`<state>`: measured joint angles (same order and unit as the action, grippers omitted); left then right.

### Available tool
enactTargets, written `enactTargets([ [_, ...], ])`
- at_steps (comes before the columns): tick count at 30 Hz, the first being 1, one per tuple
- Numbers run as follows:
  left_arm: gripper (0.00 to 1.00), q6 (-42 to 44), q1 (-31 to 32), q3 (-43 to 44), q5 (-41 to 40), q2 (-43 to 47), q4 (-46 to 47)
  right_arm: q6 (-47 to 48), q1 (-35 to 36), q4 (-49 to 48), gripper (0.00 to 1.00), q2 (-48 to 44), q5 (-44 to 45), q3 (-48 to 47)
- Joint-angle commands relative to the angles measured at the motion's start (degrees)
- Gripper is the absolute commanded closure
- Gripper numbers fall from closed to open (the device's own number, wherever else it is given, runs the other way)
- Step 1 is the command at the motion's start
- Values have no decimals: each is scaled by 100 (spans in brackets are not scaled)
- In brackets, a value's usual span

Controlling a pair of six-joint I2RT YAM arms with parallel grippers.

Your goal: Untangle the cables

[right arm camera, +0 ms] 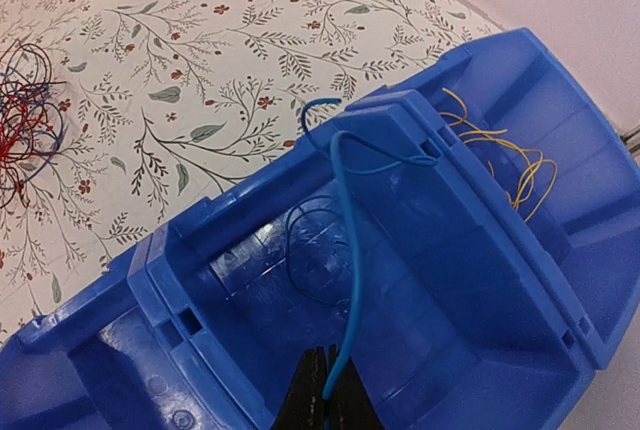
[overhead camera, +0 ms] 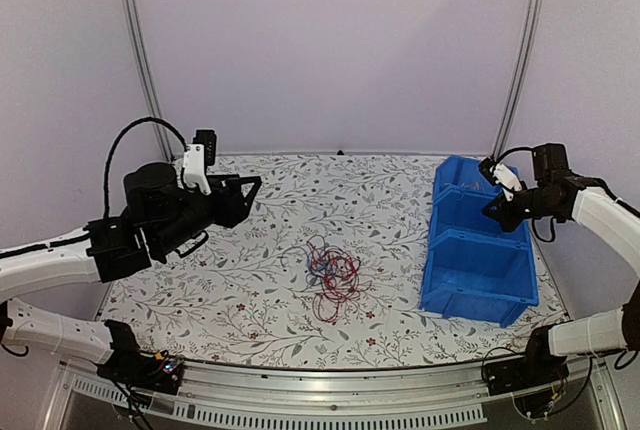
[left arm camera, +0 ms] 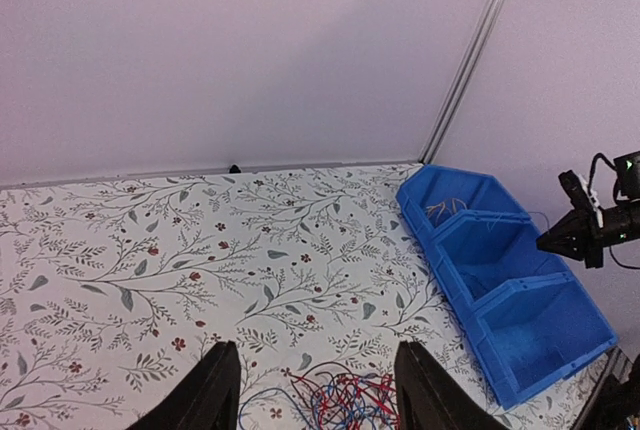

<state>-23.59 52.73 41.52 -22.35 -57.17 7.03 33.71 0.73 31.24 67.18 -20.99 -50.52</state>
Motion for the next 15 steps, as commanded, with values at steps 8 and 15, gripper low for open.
enactTargets([
  [8, 46, 231, -209, 609, 227, -816, -112, 47, -30, 601, 56, 287, 414, -674],
  [15, 45, 11, -506, 938, 798, -1500, -648, 35, -35, 841, 54, 310, -411, -1612],
])
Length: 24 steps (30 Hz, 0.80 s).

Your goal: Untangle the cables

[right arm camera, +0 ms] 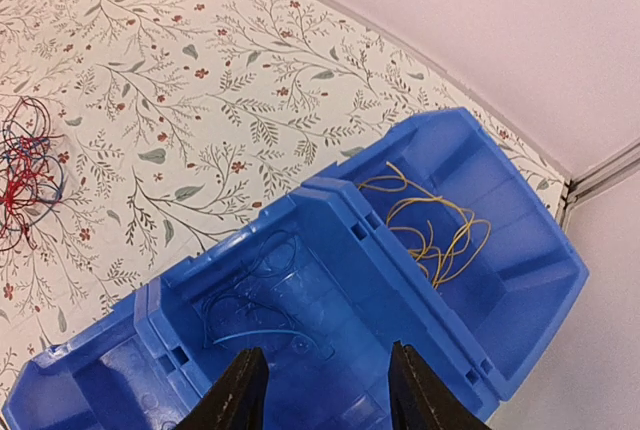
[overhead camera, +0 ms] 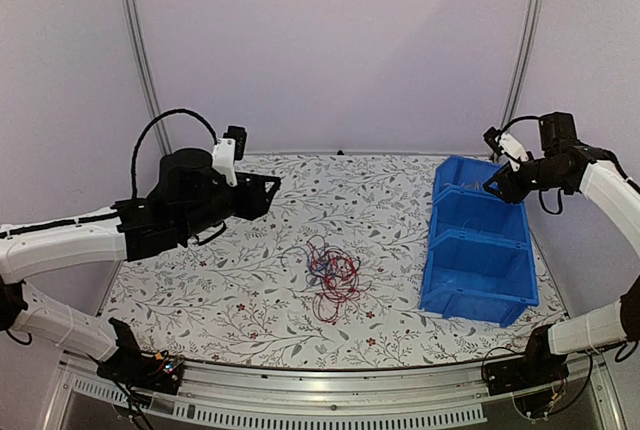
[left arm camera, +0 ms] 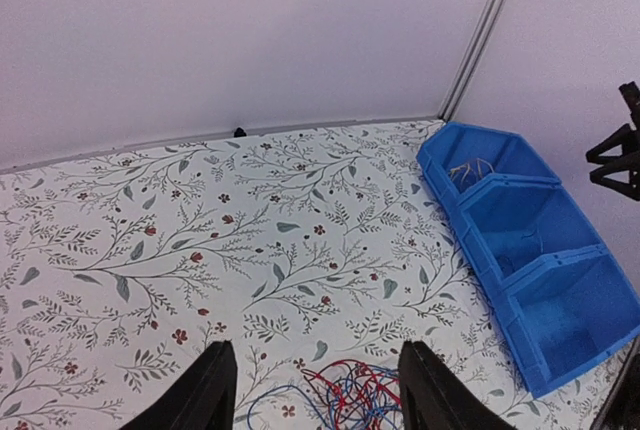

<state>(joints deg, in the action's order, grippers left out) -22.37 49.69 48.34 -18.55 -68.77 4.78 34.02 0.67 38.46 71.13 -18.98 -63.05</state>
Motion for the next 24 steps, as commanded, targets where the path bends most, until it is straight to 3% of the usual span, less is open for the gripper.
enactTargets([
  [1, 45, -144, -247, 327, 524, -484, -574, 20, -29, 104, 54, -48, -801, -424],
  [6, 45, -381, -401, 998, 1013, -1464, -1465, -98, 68, 29, 54, 287, -1791, -740],
  [10, 45, -611, -491, 1608, 1446, -2254, -2024, -240, 790, -25, 54, 611, -1761, -857],
  [16, 45, -952, -548, 1721, 1807, -3097, -1677, -111, 1853, -260, 55, 1160, -1390, -772],
  [24, 50, -1086, -653, 2139, 2564, -3939, -1433, -338, 2800, -704, 55, 2206, -1582, -856],
])
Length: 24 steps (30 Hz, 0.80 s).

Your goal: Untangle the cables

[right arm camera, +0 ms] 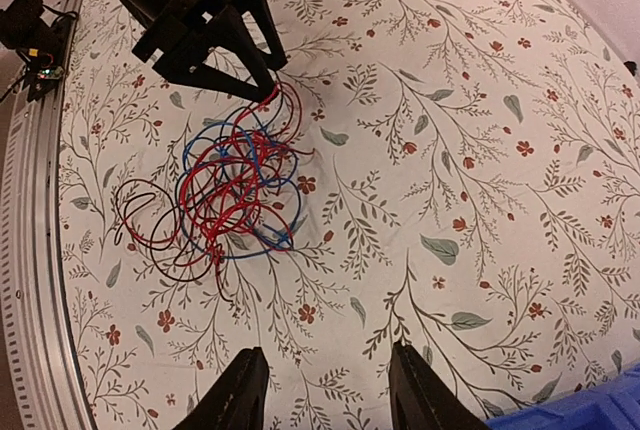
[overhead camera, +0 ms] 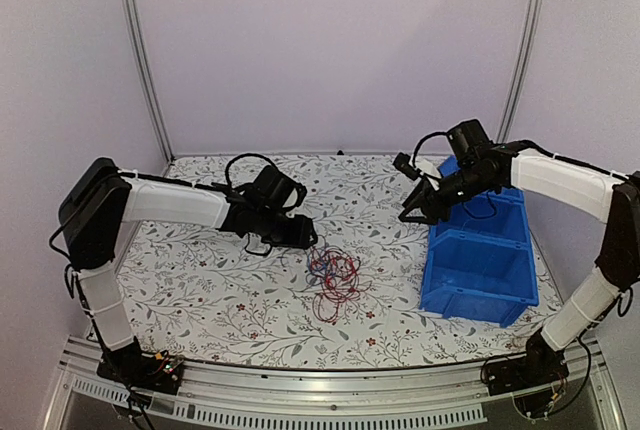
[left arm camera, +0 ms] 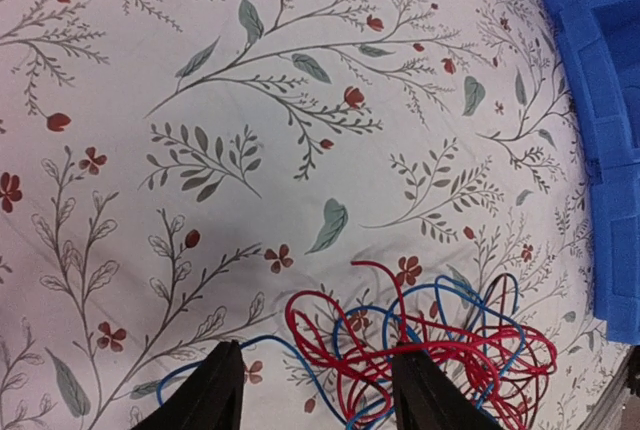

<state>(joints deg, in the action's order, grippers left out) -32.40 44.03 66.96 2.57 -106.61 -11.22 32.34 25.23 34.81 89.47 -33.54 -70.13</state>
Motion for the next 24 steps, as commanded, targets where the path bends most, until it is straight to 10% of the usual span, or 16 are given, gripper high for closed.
enactTargets([
  [1, 51, -67, -92, 282, 489, -191, 172, -203, 449, -362, 54, 480, -169, -186],
  [24, 74, -180, -158, -449, 598, 236, 931, -172, 1559, -212, 56, 3131, -504, -2200],
])
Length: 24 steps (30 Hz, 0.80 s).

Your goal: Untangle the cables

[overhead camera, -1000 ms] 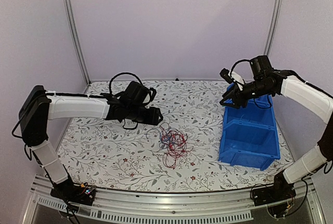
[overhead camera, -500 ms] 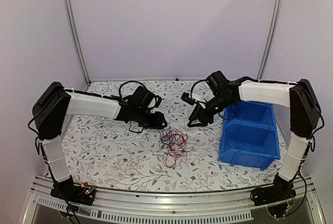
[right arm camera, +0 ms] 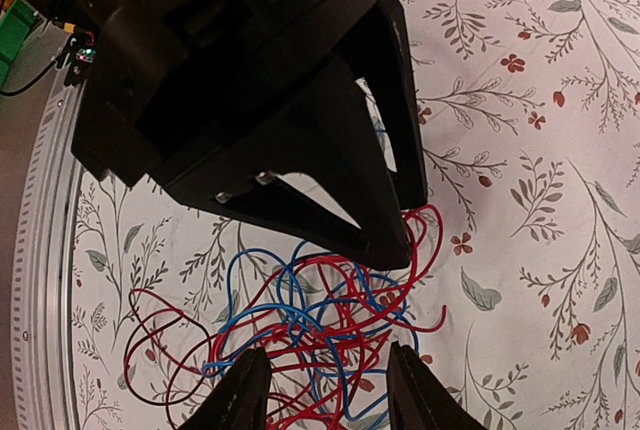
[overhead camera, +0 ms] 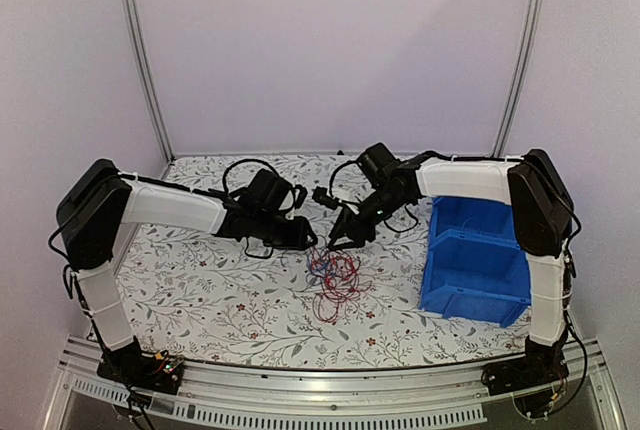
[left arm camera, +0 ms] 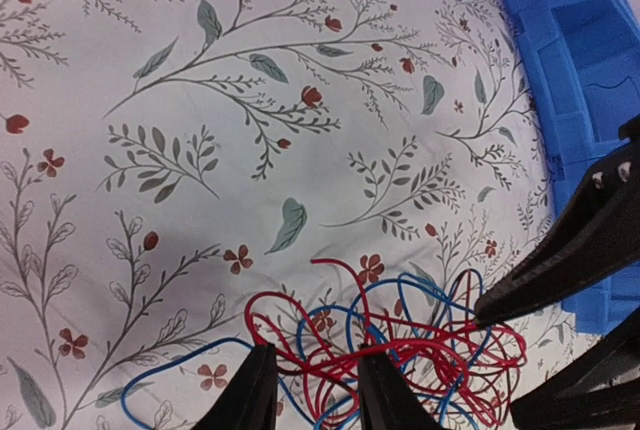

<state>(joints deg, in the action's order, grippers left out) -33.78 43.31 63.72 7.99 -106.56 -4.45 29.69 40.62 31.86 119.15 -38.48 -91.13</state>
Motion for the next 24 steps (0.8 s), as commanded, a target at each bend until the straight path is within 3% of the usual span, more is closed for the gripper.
enactTargets([
  [1, 74, -57, -86, -139, 54, 232, 270, 97, 22, 75, 57, 193, -10, -98],
  [12, 76, -91, -81, -123, 50, 210, 345, 52, 25, -33, 74, 349, 16, -195],
  [17, 76, -134, -86, -119, 58, 167, 348, 119, 25, 22, 74, 404, 41, -212],
  [22, 76, -190, -86, -112, 105, 123, 559, 142, 25, 55, 86, 420, 66, -213],
  [24, 73, -228, -77, -146, 100, 205, 570, 142, 25, 107, 96, 386, 94, -231],
])
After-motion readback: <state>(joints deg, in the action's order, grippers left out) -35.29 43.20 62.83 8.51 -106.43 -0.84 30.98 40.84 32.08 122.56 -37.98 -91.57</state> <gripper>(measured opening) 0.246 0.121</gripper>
